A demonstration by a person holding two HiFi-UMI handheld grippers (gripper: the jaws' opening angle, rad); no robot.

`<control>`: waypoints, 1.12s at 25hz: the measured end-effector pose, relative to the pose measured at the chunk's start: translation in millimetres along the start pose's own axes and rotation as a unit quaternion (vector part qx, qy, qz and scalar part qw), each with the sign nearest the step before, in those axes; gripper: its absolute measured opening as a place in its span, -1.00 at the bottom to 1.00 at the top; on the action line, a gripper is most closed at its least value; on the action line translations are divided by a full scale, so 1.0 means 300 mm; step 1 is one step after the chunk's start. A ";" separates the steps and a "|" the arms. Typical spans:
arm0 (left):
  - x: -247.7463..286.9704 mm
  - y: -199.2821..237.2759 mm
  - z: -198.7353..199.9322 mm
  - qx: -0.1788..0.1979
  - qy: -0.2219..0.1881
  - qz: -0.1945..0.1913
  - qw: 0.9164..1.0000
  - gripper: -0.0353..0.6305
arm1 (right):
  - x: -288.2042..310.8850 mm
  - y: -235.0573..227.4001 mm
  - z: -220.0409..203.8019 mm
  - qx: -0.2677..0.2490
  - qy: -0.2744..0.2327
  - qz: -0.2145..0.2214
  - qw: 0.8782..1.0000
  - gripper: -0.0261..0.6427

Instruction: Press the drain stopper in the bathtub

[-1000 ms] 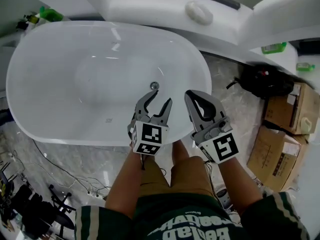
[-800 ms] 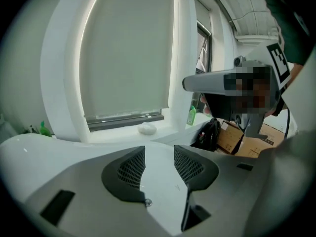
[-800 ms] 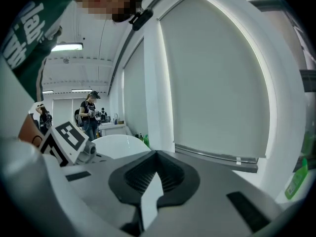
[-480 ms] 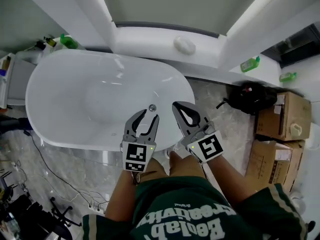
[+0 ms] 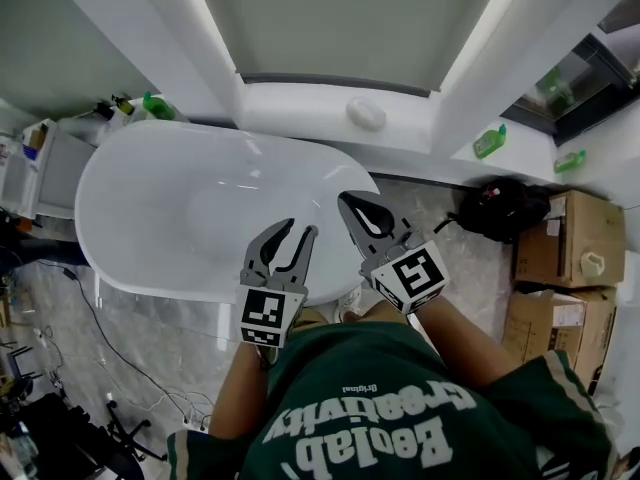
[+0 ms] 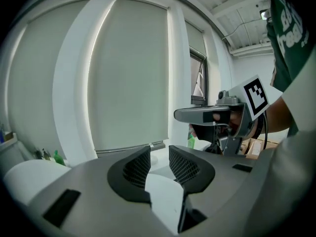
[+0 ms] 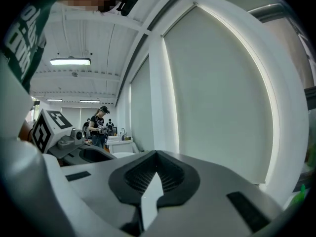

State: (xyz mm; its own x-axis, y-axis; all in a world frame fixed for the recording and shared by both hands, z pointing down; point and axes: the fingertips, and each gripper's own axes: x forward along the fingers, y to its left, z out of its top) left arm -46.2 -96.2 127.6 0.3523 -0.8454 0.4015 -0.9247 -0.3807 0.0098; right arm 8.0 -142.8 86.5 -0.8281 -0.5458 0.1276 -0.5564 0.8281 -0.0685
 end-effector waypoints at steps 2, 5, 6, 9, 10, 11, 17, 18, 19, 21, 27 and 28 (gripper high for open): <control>-0.023 -0.002 0.037 0.013 -0.013 0.012 1.000 -0.56 | 0.000 0.019 0.040 -0.010 -0.010 0.011 1.000 -0.88; -0.055 -0.001 0.070 0.018 -0.030 0.030 0.999 -0.69 | -0.011 0.056 0.076 -0.015 -0.022 0.026 0.999 -0.88; -0.065 0.000 0.078 0.018 -0.035 0.036 0.999 -0.73 | -0.017 0.067 0.082 -0.016 -0.025 0.029 0.999 -0.88; -0.089 0.012 0.110 0.019 -0.055 0.056 0.997 -0.86 | -0.022 0.089 0.091 -0.016 -0.029 0.039 0.999 -0.88; -0.096 0.013 0.121 0.019 -0.061 0.060 0.996 -0.86 | -0.022 0.096 0.094 -0.017 -0.029 0.043 0.999 -0.88; -0.104 0.011 0.131 0.021 -0.067 0.061 0.996 -0.86 | -0.023 0.104 0.097 -0.018 -0.030 0.046 0.998 -0.88; -0.153 0.006 0.200 0.042 -0.110 0.069 0.991 -0.86 | -0.029 0.135 0.117 -0.028 -0.036 0.062 0.997 -0.88; -0.157 0.005 0.202 0.045 -0.112 0.069 0.990 -0.86 | -0.033 0.142 0.115 -0.035 -0.035 0.065 0.997 -0.88; -0.161 0.004 0.202 0.047 -0.113 0.071 0.990 -0.86 | -0.038 0.148 0.114 -0.041 -0.034 0.068 0.996 -0.88; -0.167 0.007 0.200 0.046 -0.114 0.073 0.990 -0.86 | -0.044 0.159 0.118 -0.042 -0.037 0.072 0.996 -0.88; -0.175 -0.004 0.201 0.047 -0.116 0.071 0.990 -0.87 | -0.054 0.193 0.140 -0.037 -0.053 0.089 0.994 -0.88; -0.174 -0.011 0.202 0.049 -0.117 0.070 0.990 -0.86 | -0.057 0.197 0.140 -0.039 -0.055 0.091 0.994 -0.88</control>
State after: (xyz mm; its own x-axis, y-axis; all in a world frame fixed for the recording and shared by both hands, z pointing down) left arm -52.9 -73.5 51.1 0.2563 -0.9515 0.1700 -0.9524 -0.2786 -0.1234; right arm -13.6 -89.8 38.6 -0.9193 -0.3933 0.0109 -0.3934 0.9194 -0.0035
